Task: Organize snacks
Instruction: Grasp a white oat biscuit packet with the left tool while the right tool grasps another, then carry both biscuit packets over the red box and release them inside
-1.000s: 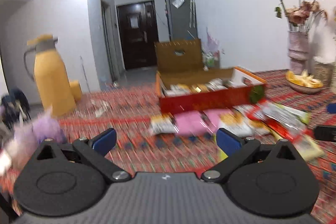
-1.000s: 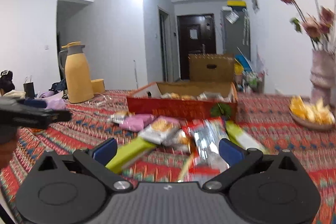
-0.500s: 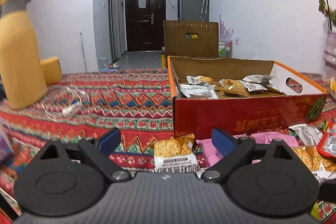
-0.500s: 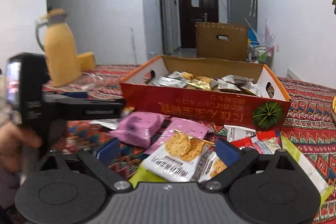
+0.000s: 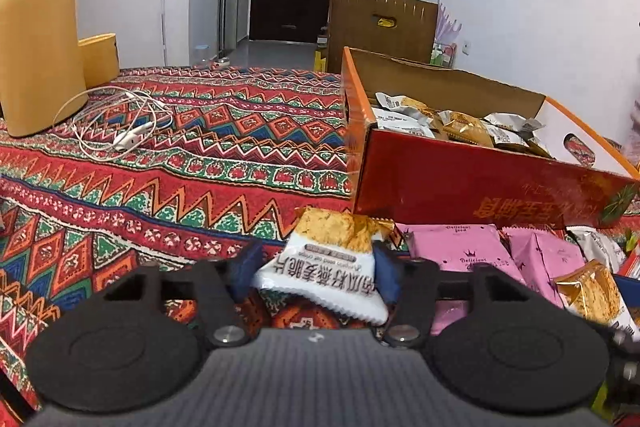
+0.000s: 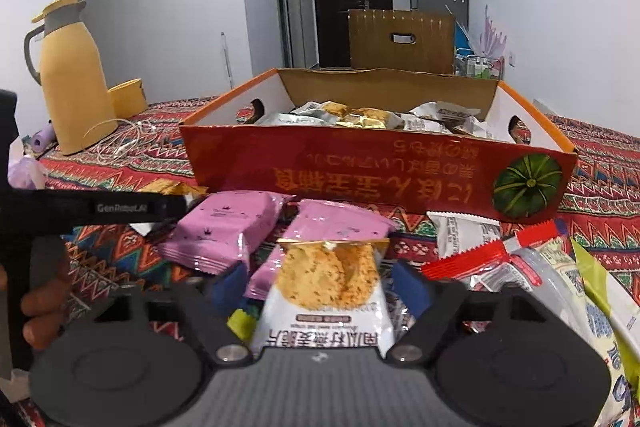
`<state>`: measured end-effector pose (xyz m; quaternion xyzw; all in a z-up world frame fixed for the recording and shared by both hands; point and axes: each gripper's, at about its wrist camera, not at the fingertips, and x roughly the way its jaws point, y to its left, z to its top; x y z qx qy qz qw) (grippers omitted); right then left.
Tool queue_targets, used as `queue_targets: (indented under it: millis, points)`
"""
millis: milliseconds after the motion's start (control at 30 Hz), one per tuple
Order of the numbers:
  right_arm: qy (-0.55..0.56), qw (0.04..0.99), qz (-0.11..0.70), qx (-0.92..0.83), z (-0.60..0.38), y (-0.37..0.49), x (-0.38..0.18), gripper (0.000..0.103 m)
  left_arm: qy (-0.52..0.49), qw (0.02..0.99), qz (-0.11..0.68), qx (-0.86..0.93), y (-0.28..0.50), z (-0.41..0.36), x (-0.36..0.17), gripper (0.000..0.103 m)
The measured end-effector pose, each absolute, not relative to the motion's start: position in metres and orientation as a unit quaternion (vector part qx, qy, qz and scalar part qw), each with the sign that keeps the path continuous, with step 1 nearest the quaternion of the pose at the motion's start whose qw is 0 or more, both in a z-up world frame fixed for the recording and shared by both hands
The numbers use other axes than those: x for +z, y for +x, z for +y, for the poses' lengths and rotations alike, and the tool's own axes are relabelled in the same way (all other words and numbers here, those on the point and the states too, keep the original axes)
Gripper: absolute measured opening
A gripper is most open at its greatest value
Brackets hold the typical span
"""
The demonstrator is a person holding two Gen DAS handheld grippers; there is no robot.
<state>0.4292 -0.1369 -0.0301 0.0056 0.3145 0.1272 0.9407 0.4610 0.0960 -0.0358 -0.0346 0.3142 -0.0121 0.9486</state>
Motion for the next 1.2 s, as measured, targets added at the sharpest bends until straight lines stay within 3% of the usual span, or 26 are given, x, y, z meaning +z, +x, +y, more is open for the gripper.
queue_targets:
  millis: [67, 267, 700, 900, 1200]
  points:
    - [0.008, 0.941, 0.312, 0.133, -0.139, 0.429, -0.030, 0.052, -0.034, 0.949, 0.312, -0.018, 0.459, 0.095, -0.035, 0.055]
    - [0.011, 0.944, 0.300, 0.136, -0.142, 0.424, -0.030, 0.046, -0.024, 0.953, 0.301, -0.006, 0.451, 0.094, -0.030, 0.054]
    - [0.008, 0.954, 0.235, 0.187, -0.158, 0.347, 0.028, 0.045, -0.030, 0.974, 0.223, 0.030, 0.322, 0.077, 0.057, 0.054]
    - [0.008, 0.956, 0.220, 0.196, -0.181, 0.296, 0.047, 0.045, -0.074, 0.974, 0.212, 0.030, 0.256, 0.064, 0.063, 0.055]
    - [-0.004, 0.963, 0.199, 0.180, -0.213, 0.244, 0.063, 0.045, -0.052, 0.983, 0.177, 0.013, 0.202, 0.033, 0.080, 0.055]
